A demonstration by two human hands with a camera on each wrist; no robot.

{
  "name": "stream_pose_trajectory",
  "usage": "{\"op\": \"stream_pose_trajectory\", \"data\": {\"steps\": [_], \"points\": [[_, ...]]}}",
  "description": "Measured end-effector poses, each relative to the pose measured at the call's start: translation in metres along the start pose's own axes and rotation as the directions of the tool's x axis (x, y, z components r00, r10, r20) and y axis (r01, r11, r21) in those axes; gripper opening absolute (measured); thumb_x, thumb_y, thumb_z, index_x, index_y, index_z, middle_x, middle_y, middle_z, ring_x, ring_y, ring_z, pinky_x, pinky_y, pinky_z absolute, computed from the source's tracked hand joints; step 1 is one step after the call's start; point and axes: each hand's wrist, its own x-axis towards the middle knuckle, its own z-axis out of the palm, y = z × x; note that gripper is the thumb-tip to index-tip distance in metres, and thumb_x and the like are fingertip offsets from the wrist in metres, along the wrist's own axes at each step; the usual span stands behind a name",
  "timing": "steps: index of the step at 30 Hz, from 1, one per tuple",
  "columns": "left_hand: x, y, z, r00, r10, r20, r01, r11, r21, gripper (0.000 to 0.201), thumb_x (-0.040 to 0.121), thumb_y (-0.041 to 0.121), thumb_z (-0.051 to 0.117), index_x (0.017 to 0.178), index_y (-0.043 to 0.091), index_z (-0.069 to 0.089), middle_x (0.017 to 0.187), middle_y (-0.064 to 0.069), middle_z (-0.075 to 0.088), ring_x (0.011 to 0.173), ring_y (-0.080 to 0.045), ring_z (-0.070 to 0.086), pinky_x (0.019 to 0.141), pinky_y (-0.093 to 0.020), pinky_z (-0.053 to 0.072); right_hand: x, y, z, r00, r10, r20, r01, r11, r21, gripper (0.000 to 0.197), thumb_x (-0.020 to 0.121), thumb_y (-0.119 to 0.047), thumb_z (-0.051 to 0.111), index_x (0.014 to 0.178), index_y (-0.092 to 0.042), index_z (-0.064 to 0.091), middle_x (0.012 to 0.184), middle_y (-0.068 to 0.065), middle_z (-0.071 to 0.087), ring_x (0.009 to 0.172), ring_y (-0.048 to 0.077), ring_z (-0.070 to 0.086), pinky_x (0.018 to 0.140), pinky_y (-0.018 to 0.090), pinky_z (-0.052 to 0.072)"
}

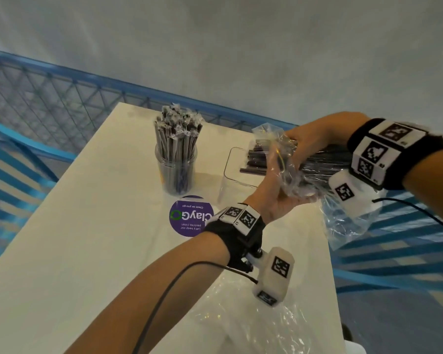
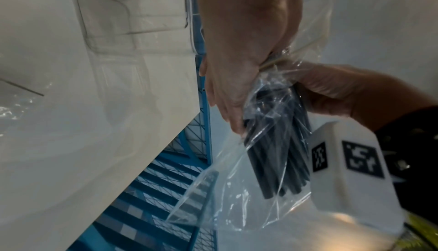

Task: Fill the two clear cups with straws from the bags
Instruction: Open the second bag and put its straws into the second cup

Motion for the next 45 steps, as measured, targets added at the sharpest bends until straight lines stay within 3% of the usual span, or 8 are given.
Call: {"op": "stream_pose_trajectory", "data": {"steps": [4,12,16,26,29,36,41,45], "points": [[-0.003,-0.008,0.004,0.997,-0.007,-0.082,0.004,1.0,-0.026,0.106,0.058,0.068,0.074,0.146,0.022,0.034,0.151,-0.015,0.035,0.131,-0.041,0.042,0.105,-0.058,0.037,0.012,0.007,-0.007,1.0,0.02,0.004,-0.02,0.997,-0.075,0.104,0.044,-0.057,0.08,0.134,-0.034,0.032,0.138,-0.001,0.047,0.125,0.027,0.046,0.107,0.05,0.037],[-0.002,-0.006,0.014,0.999,-0.005,0.054,0.013,0.987,-0.157,0.083,0.079,0.082,0.026,0.129,0.021,0.052,0.133,-0.016,0.052,0.111,-0.04,0.054,0.084,-0.058,0.047,0.008,-0.002,-0.01,0.995,0.103,0.001,-0.102,0.983,-0.151,0.081,0.07,-0.038,0.078,0.137,-0.023,0.035,0.138,0.009,0.048,0.116,0.029,0.048,0.106,0.047,0.038],[-0.007,0.003,0.015,0.997,-0.067,0.047,0.072,0.992,-0.106,0.089,0.074,0.085,0.027,0.133,0.022,0.048,0.15,-0.022,0.033,0.132,-0.048,0.036,0.097,-0.067,0.031,0.009,-0.003,-0.013,0.99,0.143,-0.006,-0.141,0.967,-0.213,0.083,0.073,-0.042,0.075,0.141,-0.019,0.034,0.136,0.011,0.049,0.112,0.03,0.051,0.103,0.045,0.041],[-0.013,0.006,0.013,0.954,-0.294,-0.056,0.288,0.953,-0.095,0.113,0.062,0.094,0.03,0.143,0.016,0.038,0.147,-0.022,0.037,0.121,-0.044,0.044,0.085,-0.06,0.04,0.013,0.0,-0.013,0.985,0.174,-0.01,-0.168,0.931,-0.324,0.11,0.057,-0.054,0.079,0.146,-0.022,0.024,0.151,0.008,0.035,0.135,0.033,0.036,0.109,0.052,0.034],[-0.014,0.008,0.011,0.962,-0.26,-0.078,0.252,0.963,-0.095,0.108,0.068,0.091,0.027,0.142,0.014,0.038,0.138,-0.021,0.046,0.105,-0.042,0.053,0.084,-0.057,0.047,0.012,0.001,-0.011,0.984,0.175,-0.009,-0.169,0.934,-0.314,0.106,0.06,-0.048,0.08,0.147,-0.023,0.024,0.151,0.008,0.034,0.135,0.032,0.036,0.109,0.052,0.033],[-0.023,0.005,0.003,0.995,-0.092,-0.043,0.083,0.981,-0.176,0.101,0.073,0.087,0.013,0.146,0.019,0.029,0.151,-0.021,0.031,0.133,-0.05,0.033,0.101,-0.065,0.031,0.01,-0.003,-0.007,0.986,0.162,-0.03,-0.163,0.935,-0.314,0.104,0.06,-0.052,0.077,0.147,-0.026,0.025,0.15,0.008,0.035,0.134,0.032,0.038,0.108,0.052,0.034],[-0.026,0.004,0.003,0.996,-0.08,-0.038,0.075,0.992,-0.099,0.101,0.071,0.085,0.029,0.144,0.016,0.031,0.15,-0.022,0.033,0.133,-0.047,0.036,0.105,-0.063,0.031,0.009,-0.007,-0.006,0.987,0.158,-0.013,-0.153,0.929,-0.338,0.117,0.047,-0.064,0.074,0.147,-0.027,0.024,0.151,0.007,0.035,0.133,0.032,0.039,0.107,0.053,0.036],[-0.023,0.002,0.007,0.988,-0.058,-0.142,0.05,0.997,-0.057,0.091,0.067,0.063,0.07,0.138,0.015,0.042,0.145,-0.021,0.039,0.129,-0.042,0.043,0.094,-0.053,0.048,0.006,-0.009,-0.005,0.983,0.186,-0.013,-0.178,0.92,-0.35,0.12,0.047,-0.07,0.074,0.147,-0.028,0.023,0.153,0.005,0.033,0.135,0.031,0.038,0.109,0.052,0.034]]}}
